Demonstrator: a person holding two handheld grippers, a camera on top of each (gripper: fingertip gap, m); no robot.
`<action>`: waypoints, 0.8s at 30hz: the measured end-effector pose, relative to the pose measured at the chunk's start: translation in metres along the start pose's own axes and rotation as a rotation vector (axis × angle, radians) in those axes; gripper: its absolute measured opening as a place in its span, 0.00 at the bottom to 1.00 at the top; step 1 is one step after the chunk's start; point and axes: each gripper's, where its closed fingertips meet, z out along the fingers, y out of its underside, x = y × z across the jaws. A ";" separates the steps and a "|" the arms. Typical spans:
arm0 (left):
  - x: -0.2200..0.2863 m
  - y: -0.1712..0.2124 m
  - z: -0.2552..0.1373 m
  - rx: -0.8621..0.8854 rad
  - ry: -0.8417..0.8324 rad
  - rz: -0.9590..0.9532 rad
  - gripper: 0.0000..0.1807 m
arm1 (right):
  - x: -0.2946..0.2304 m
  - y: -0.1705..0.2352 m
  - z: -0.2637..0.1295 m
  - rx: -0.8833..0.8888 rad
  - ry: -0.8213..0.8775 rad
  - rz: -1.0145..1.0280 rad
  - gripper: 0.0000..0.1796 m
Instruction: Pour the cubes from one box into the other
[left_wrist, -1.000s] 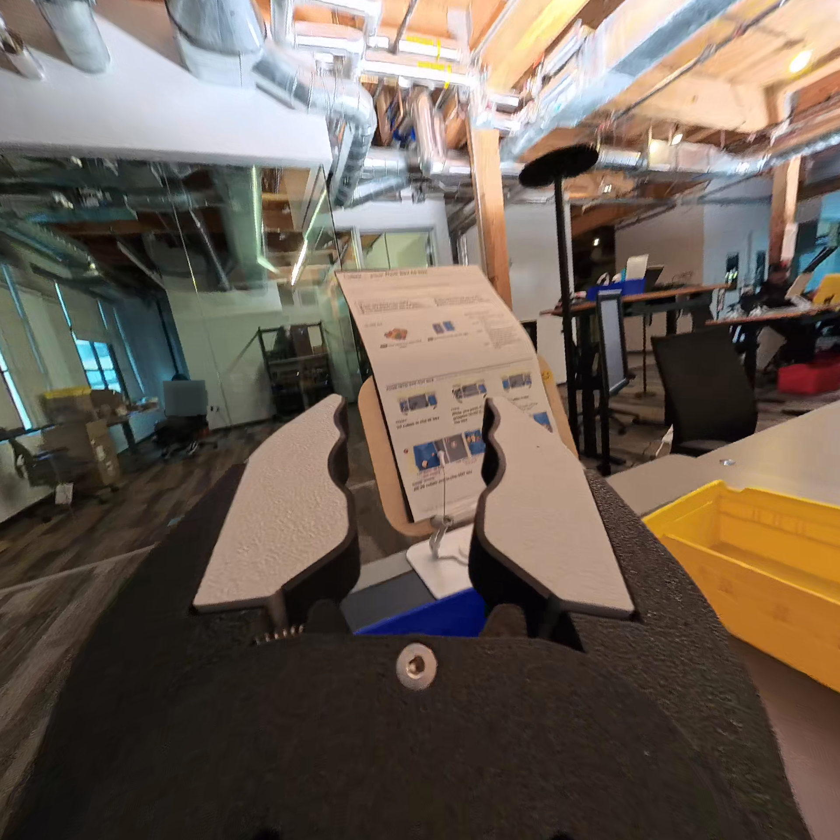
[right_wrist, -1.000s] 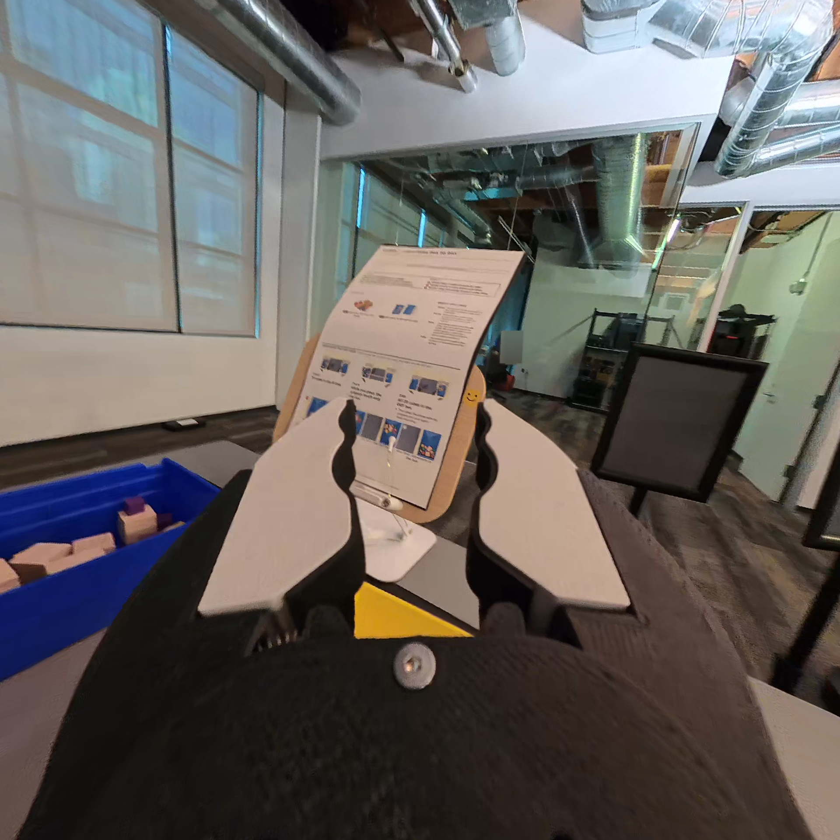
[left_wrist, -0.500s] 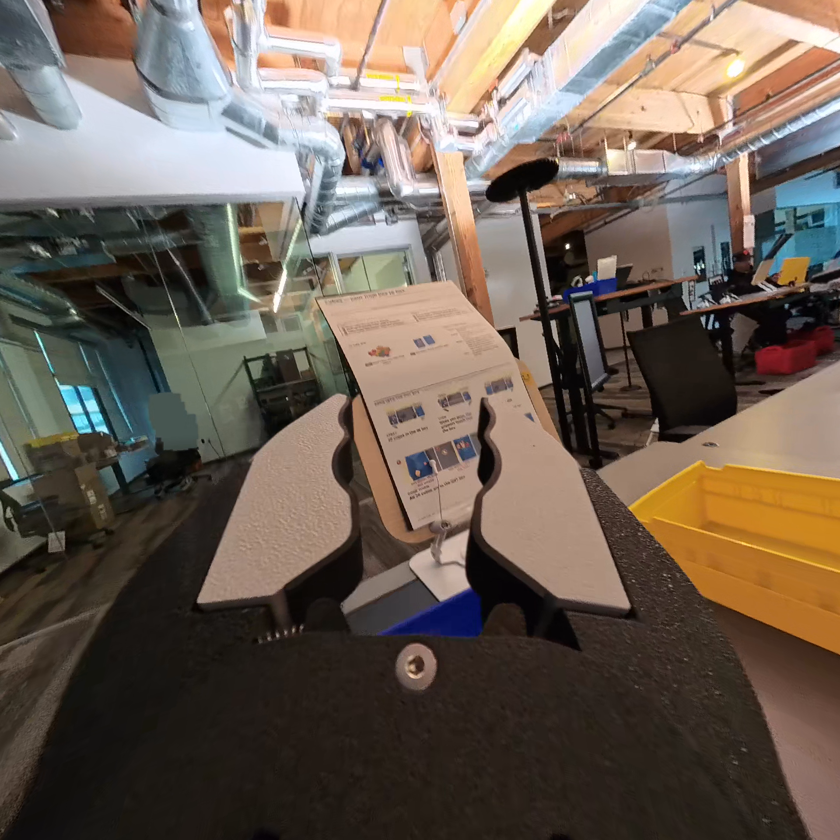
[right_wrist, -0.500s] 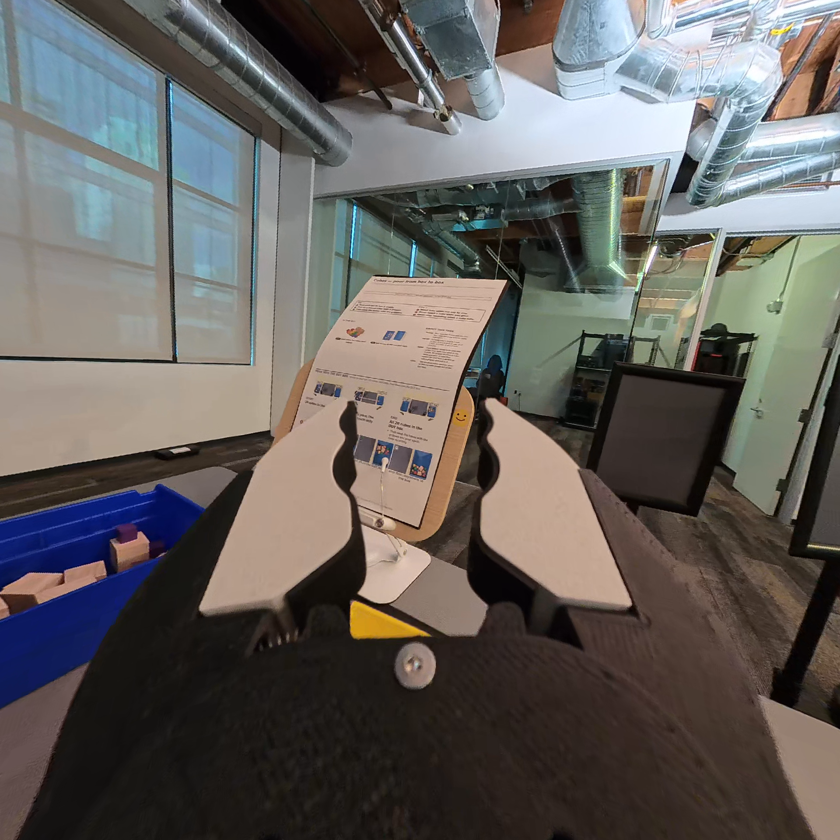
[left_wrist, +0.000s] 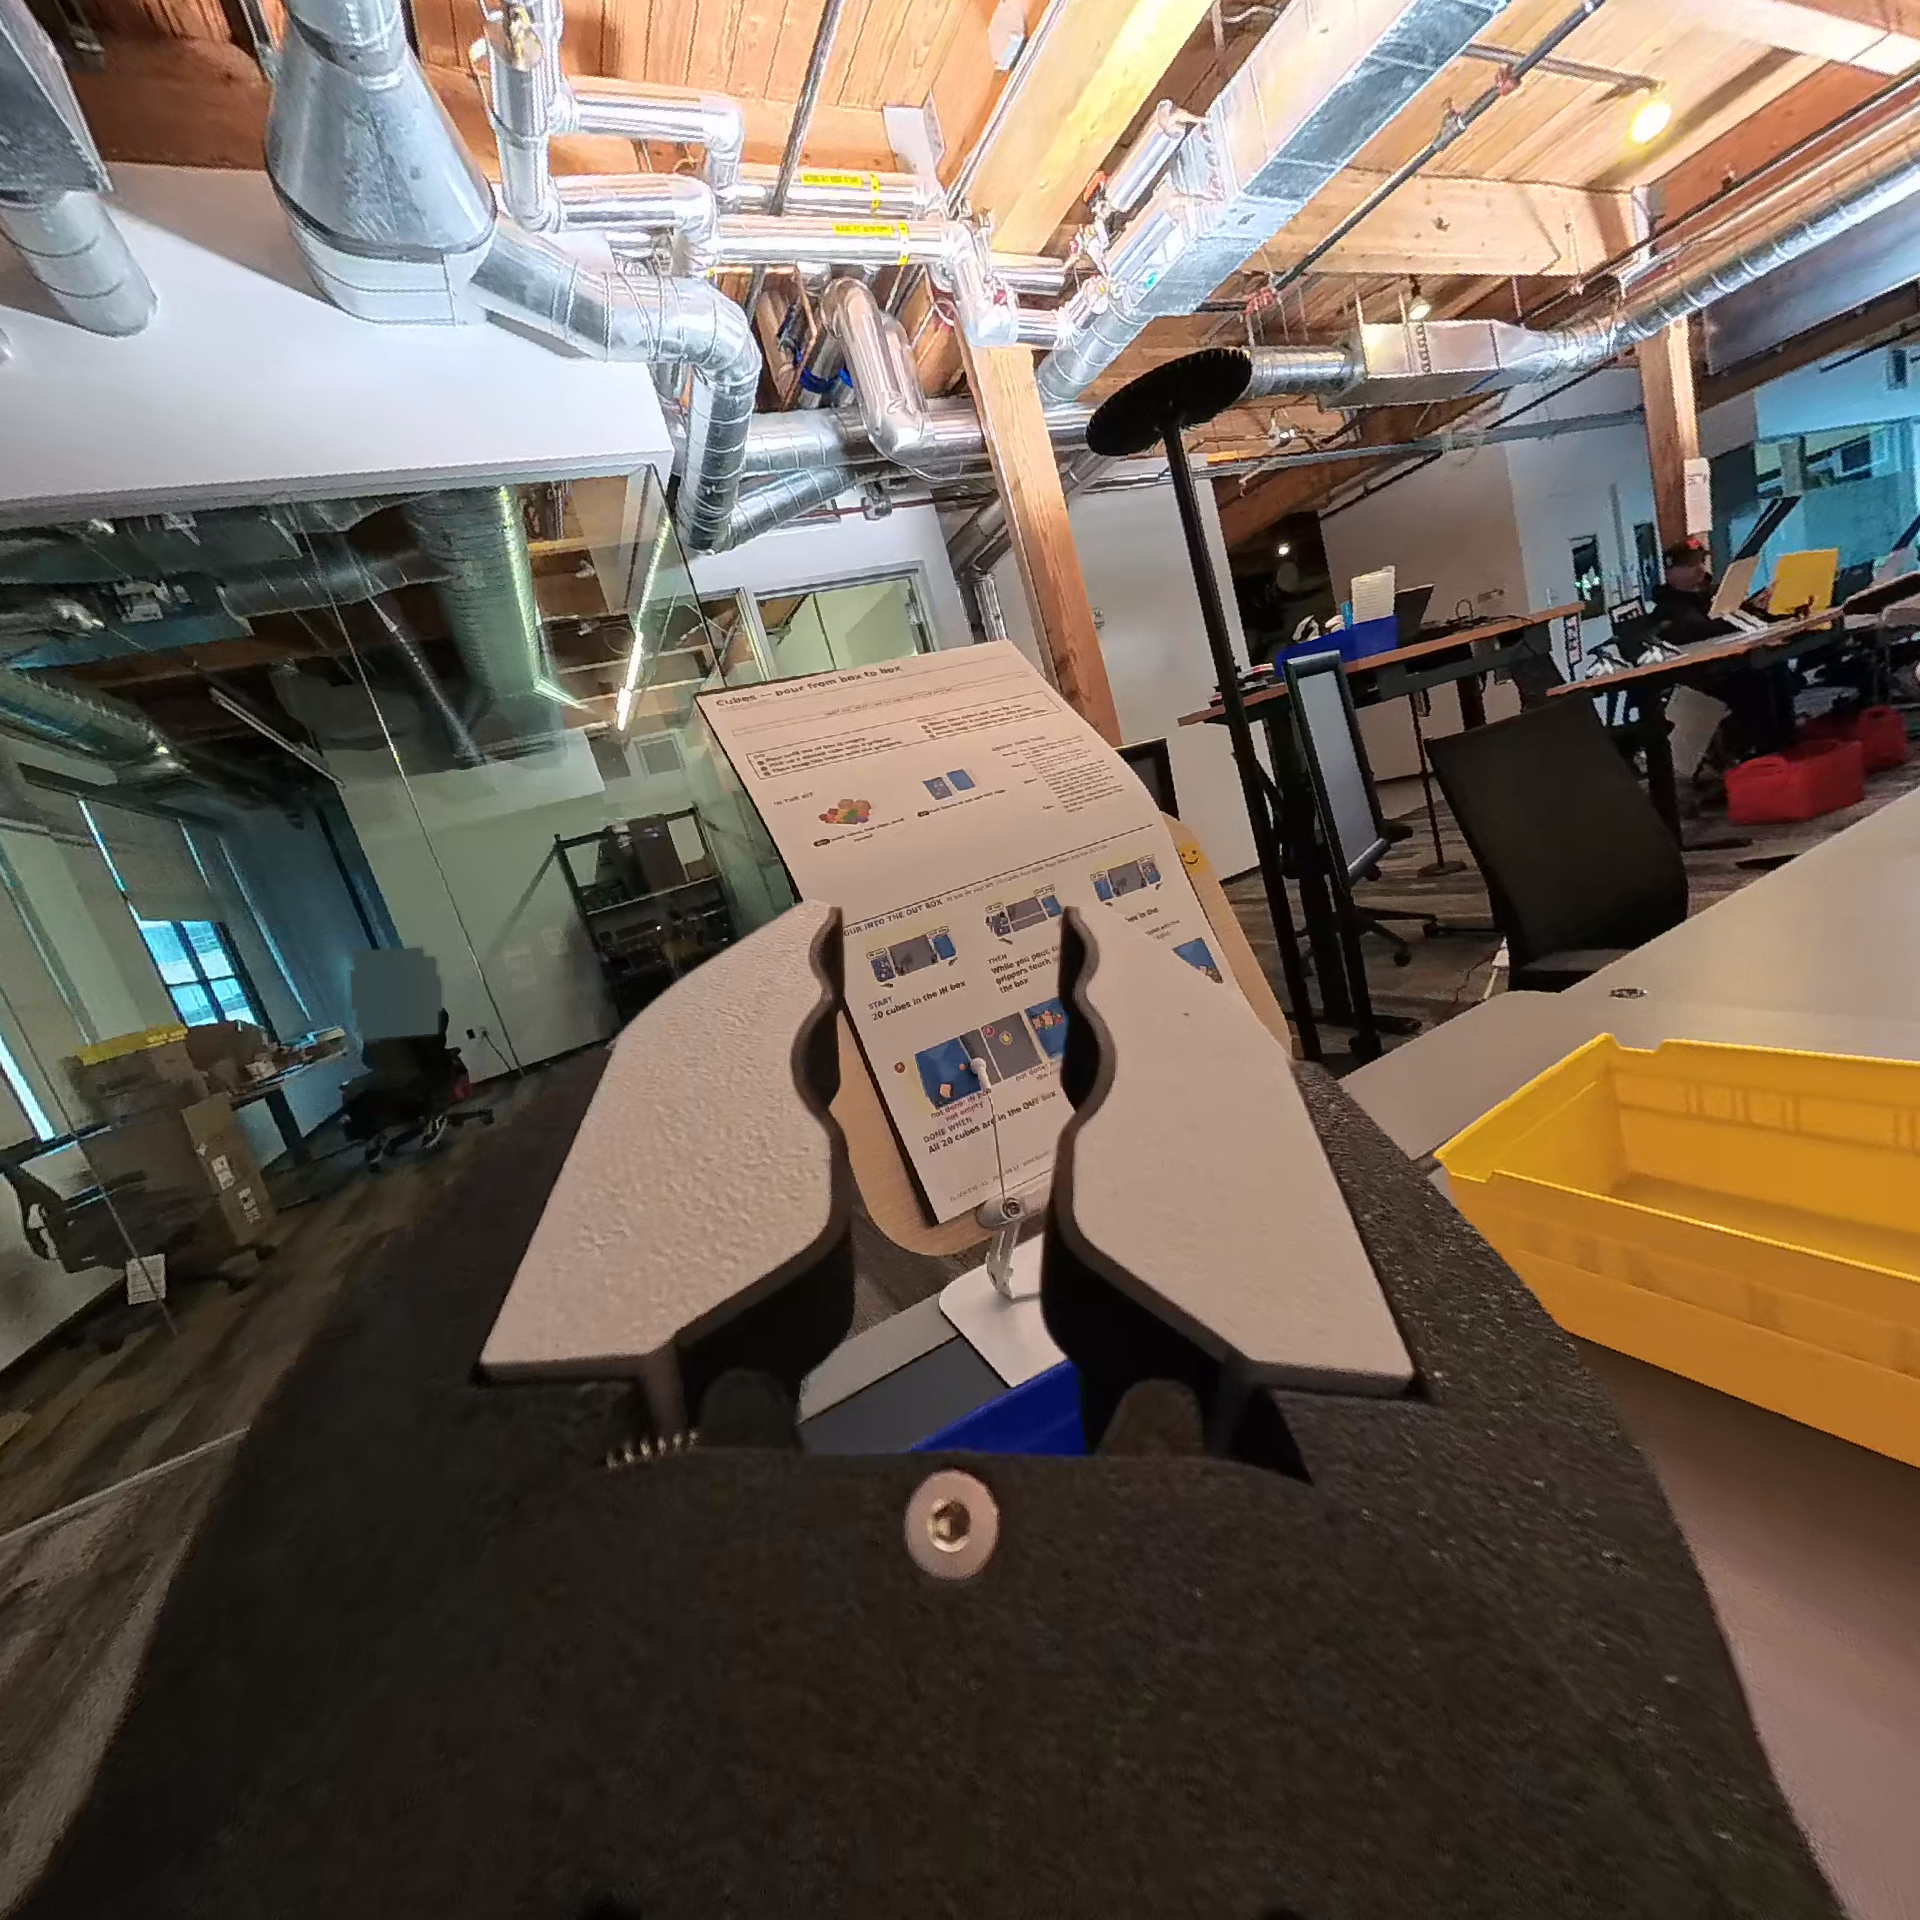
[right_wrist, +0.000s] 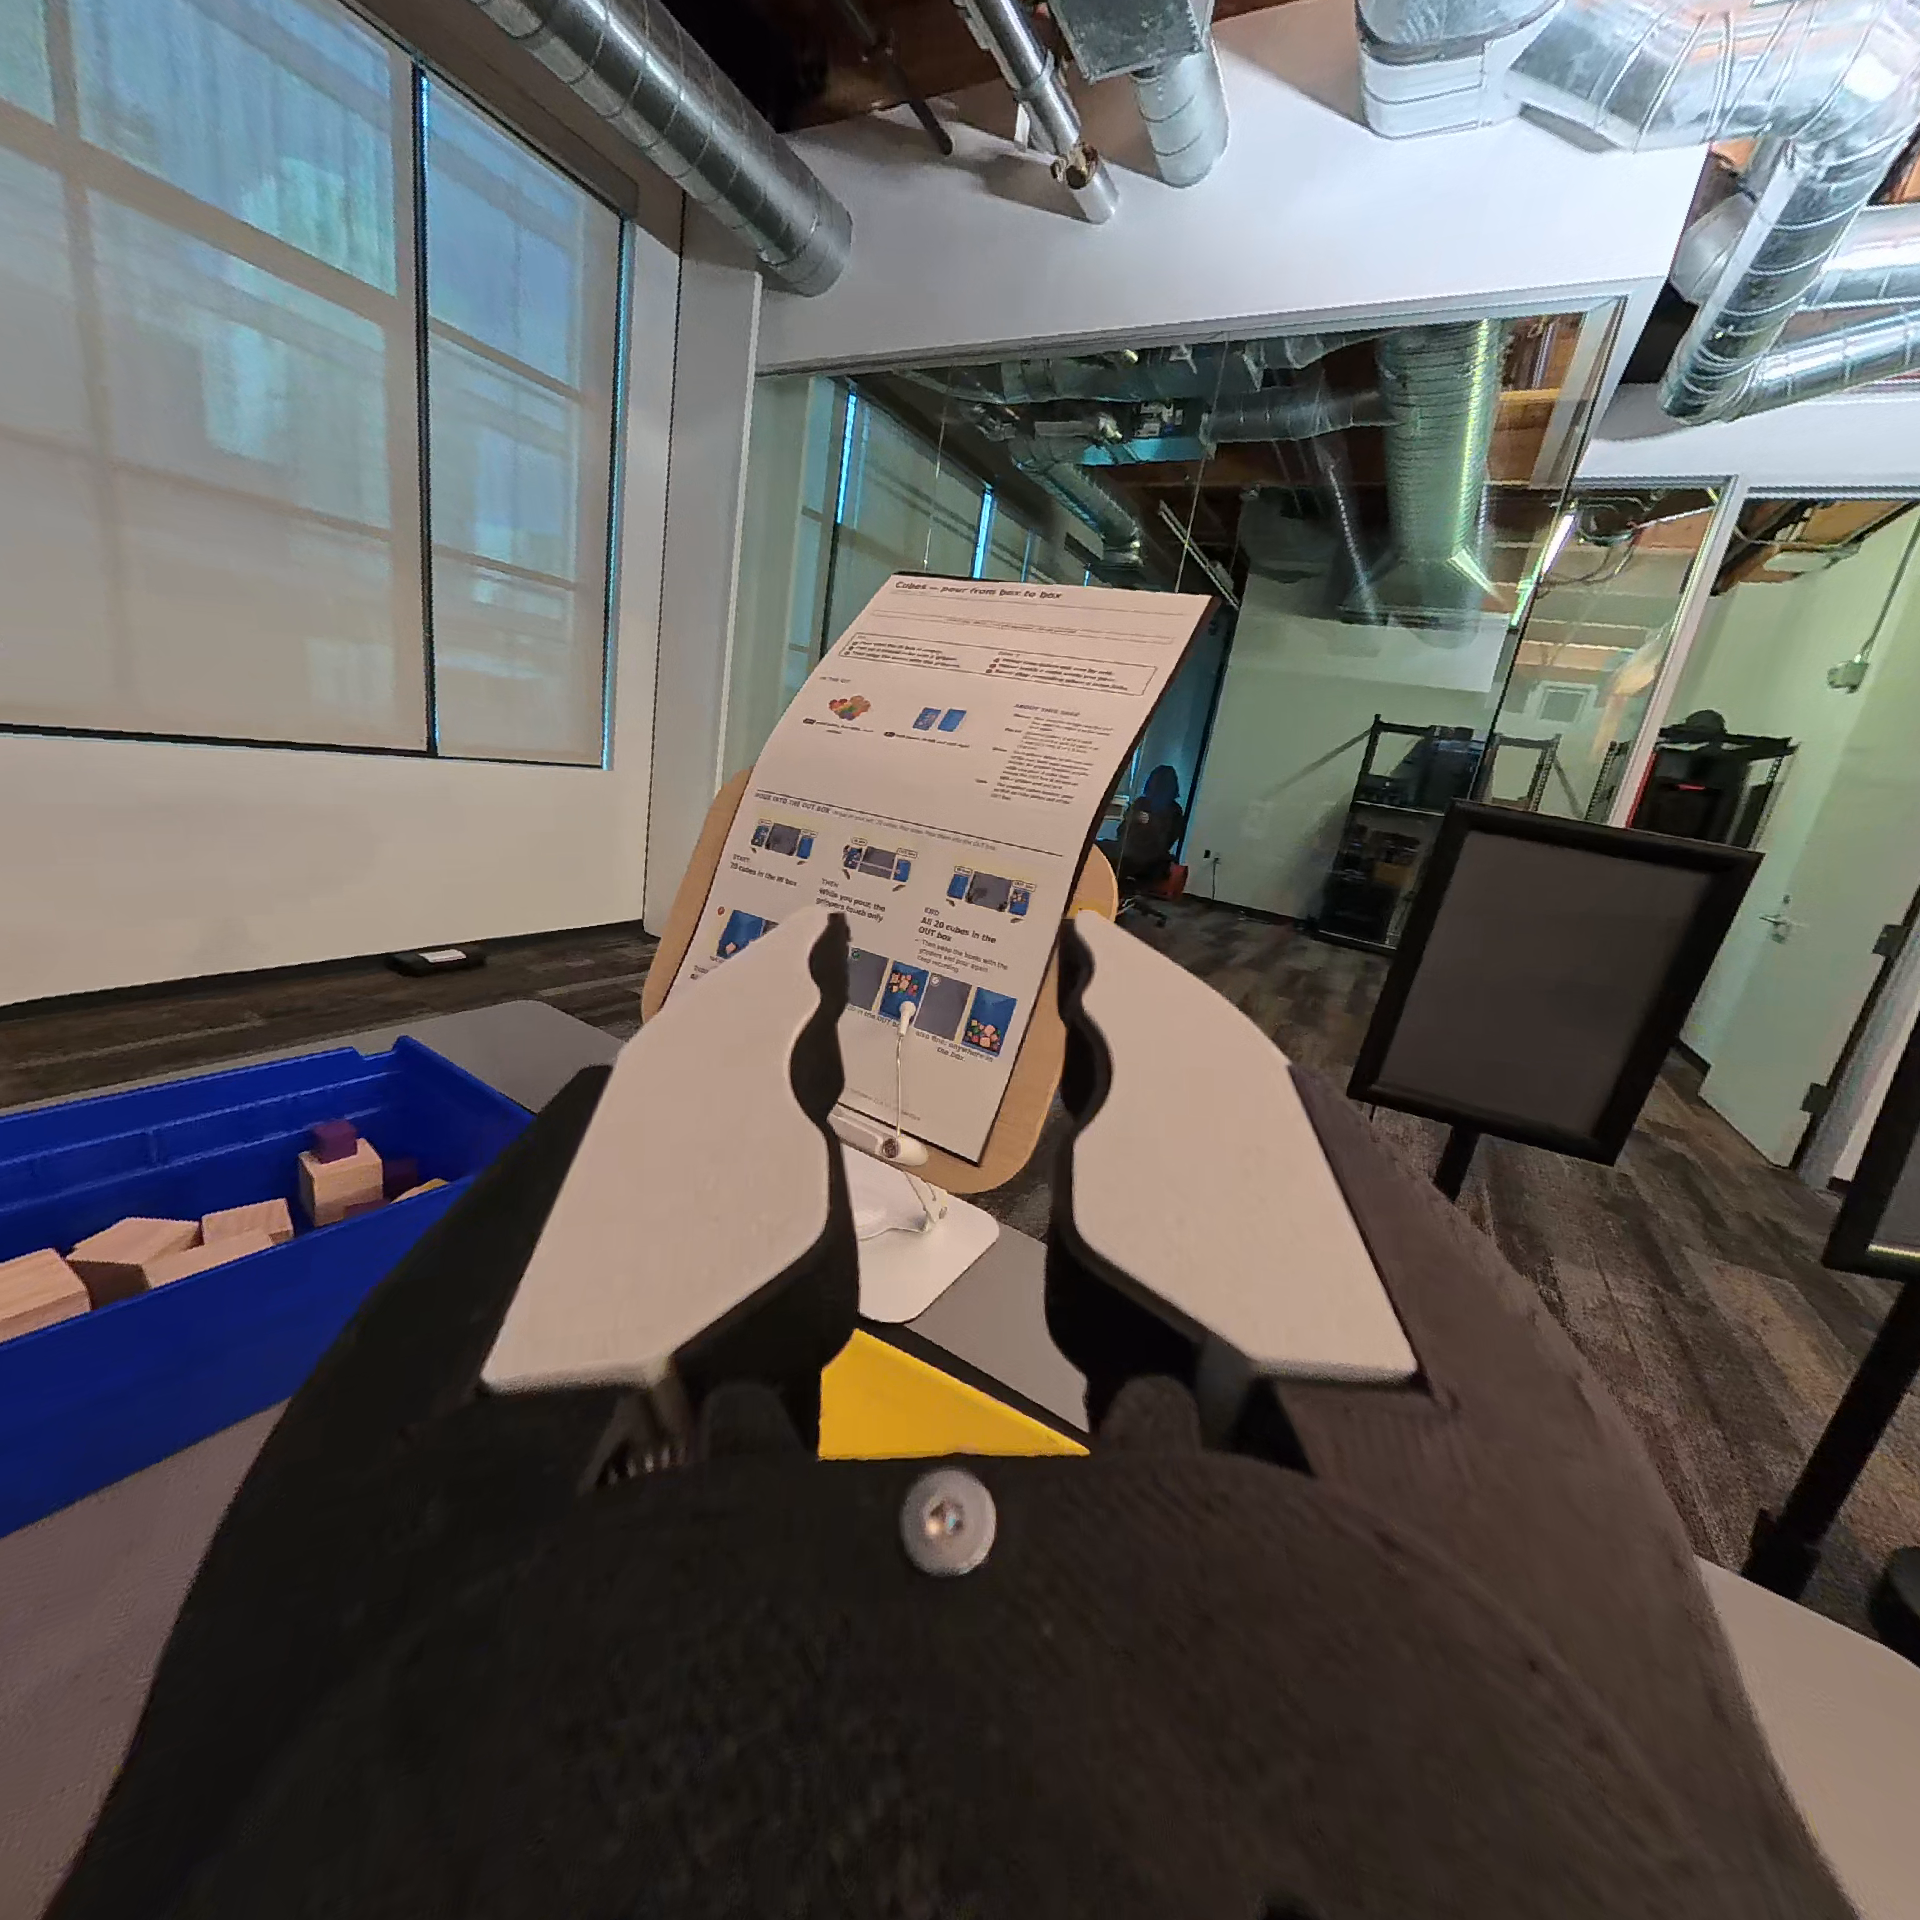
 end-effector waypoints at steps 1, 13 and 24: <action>0.000 -0.001 0.000 0.010 -0.001 0.003 0.21 | 0.001 0.000 0.000 0.000 0.005 -0.005 0.21; 0.003 0.014 0.007 -0.060 0.000 -0.023 0.18 | -0.010 0.002 0.006 0.004 -0.034 -0.035 0.21; 0.038 0.030 0.019 -0.135 0.183 -0.080 0.17 | -0.032 0.008 0.017 -0.001 -0.122 -0.035 0.23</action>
